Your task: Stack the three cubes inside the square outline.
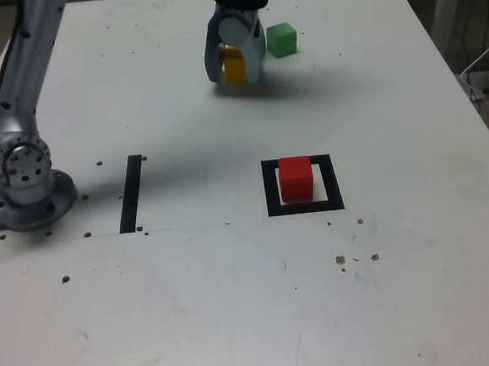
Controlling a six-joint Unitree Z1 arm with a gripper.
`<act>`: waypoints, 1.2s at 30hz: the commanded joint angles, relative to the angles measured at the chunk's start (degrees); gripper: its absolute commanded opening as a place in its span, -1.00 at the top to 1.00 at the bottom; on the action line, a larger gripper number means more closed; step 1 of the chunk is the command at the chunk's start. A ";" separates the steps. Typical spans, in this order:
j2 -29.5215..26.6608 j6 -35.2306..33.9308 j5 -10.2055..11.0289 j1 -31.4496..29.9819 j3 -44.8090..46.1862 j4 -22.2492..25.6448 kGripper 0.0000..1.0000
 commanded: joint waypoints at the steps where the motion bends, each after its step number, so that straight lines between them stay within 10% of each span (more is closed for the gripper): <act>1: -1.23 -1.07 -0.02 -0.63 0.42 0.11 0.51; 22: -17.55 -26.42 -4.59 -20.13 7.98 4.08 0.50; 36: -16.87 -41.96 -7.85 -36.63 8.81 5.25 0.50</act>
